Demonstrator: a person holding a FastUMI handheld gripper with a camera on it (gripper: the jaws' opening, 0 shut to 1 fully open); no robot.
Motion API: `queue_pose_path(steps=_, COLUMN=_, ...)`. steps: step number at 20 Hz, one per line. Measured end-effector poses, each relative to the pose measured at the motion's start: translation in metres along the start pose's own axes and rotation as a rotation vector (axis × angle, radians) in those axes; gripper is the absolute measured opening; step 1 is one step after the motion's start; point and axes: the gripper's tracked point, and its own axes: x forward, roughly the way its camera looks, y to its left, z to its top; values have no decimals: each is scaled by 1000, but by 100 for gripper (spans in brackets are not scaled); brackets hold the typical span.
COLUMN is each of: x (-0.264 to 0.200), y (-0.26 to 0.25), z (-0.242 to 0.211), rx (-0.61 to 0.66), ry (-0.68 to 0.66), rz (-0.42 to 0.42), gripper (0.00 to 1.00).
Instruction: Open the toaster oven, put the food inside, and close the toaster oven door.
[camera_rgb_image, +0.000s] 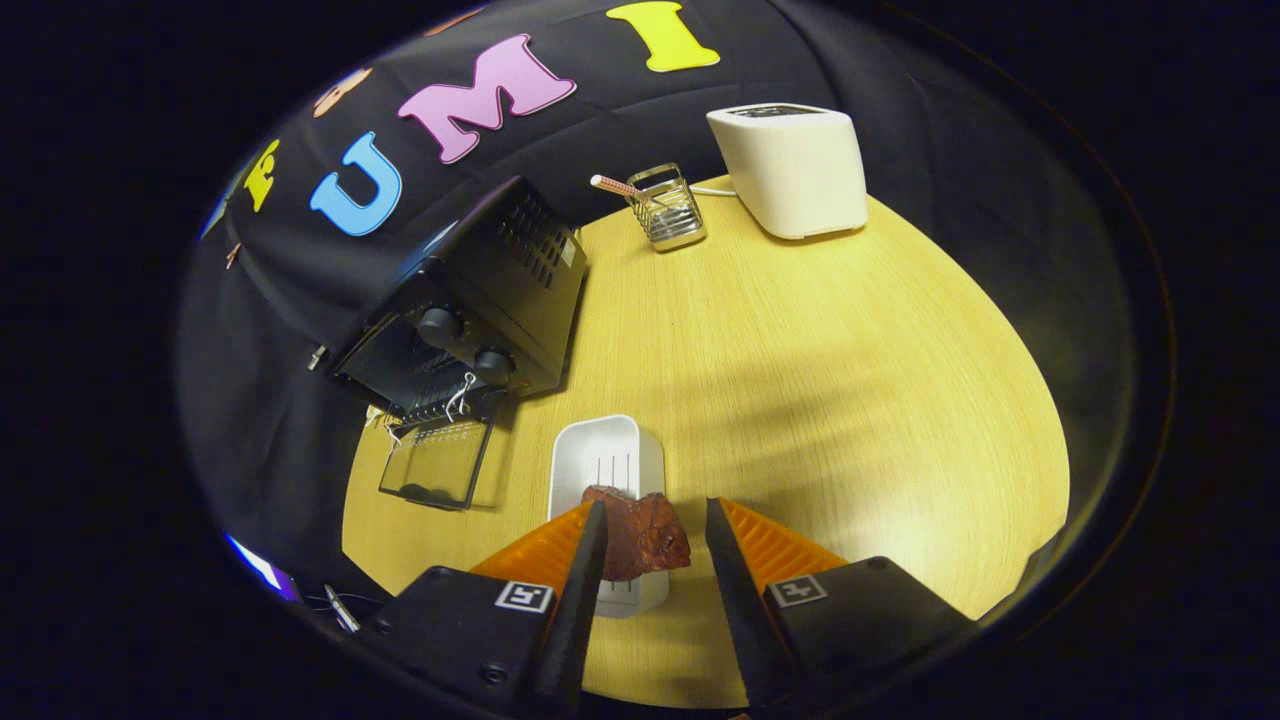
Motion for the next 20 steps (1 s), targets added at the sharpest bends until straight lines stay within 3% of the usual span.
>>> queue_pose_path(steps=1, x=1, y=0, z=1, rx=6, ry=6, rz=-1, gripper=60)
queue_pose_path(steps=3, x=4, y=3, z=-2, rx=12, ry=31, rz=13, gripper=44)
queue_pose_path(steps=5, x=3, y=2, z=-3, rx=9, ry=38, rz=11, gripper=44)
queue_pose_path(steps=6, x=1, y=4, z=-4, rx=22, ry=43, rz=19, gripper=33)
queue_pose_path(steps=10, x=-5, y=19, z=-2, rx=52, ry=40, rz=76, gripper=19)
queue_pose_path(steps=14, x=-19, y=15, z=10, rx=42, ry=-18, rz=57, gripper=14)
queue_pose_path(steps=20, x=-46, y=33, z=23, rx=106, ry=-115, rz=44, gripper=14)
